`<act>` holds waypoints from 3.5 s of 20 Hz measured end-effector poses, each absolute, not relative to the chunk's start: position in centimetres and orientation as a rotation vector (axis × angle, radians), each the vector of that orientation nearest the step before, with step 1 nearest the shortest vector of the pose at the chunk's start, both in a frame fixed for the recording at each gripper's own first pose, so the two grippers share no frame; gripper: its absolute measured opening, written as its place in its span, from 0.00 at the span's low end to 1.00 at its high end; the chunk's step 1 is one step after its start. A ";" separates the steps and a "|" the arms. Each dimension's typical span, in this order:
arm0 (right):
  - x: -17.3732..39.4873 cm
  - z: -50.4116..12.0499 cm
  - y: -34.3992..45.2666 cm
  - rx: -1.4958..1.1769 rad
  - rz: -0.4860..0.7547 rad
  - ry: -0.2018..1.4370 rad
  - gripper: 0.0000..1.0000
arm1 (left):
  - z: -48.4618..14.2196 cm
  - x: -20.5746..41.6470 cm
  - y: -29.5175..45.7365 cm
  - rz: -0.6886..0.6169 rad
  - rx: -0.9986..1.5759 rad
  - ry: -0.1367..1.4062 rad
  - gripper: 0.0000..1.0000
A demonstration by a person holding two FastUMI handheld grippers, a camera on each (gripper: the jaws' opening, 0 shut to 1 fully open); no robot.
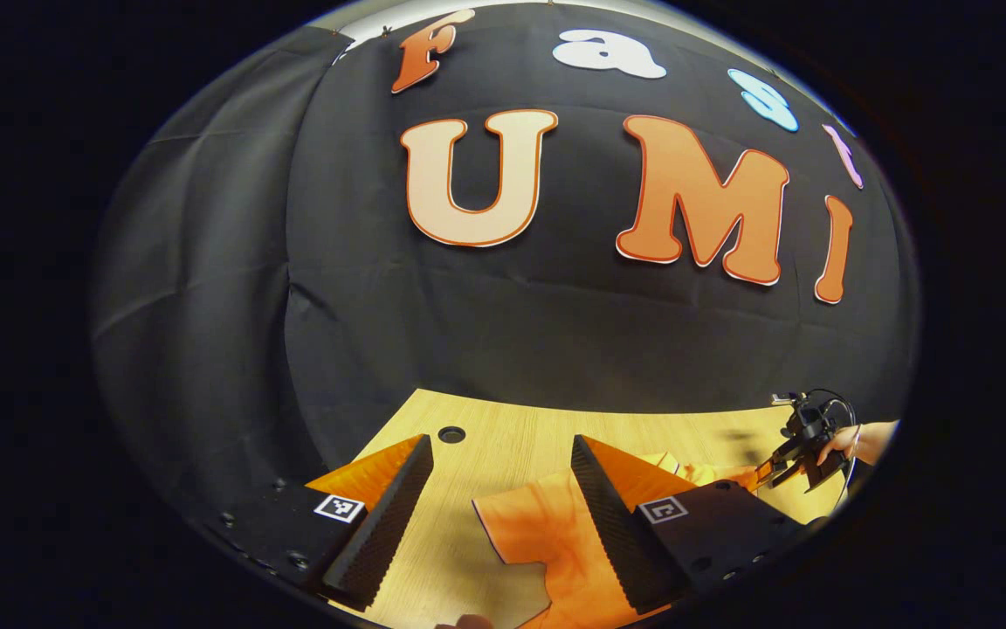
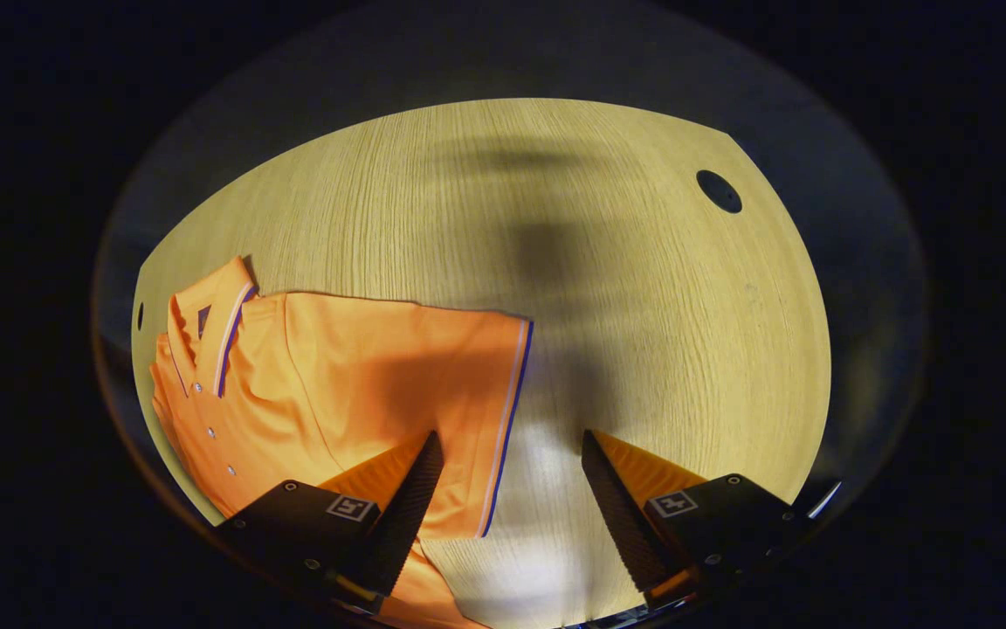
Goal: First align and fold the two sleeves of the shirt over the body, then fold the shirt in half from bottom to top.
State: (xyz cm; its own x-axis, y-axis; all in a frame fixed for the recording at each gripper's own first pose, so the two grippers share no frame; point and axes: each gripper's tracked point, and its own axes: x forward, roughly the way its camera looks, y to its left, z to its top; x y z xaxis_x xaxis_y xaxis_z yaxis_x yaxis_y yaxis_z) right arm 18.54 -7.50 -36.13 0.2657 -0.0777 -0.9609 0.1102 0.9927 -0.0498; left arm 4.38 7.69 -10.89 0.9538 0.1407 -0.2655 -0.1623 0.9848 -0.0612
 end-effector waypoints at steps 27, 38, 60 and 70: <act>18.2 -28.3 -1.4 -0.067 -0.110 1.063 0.07 | -12.5 0.1 13.5 0.167 -0.133 0.283 0.98; 17.3 -26.2 9.7 -0.164 0.034 1.017 0.07 | -13.2 -2.6 18.9 0.194 -0.145 0.287 0.98; 15.5 -21.2 15.9 -0.017 0.180 0.838 0.99 | -14.3 -0.3 15.8 0.131 -0.173 0.347 0.98; 13.0 -12.1 11.4 0.032 0.161 0.609 0.99 | -20.1 5.0 11.7 0.077 -0.209 0.540 0.98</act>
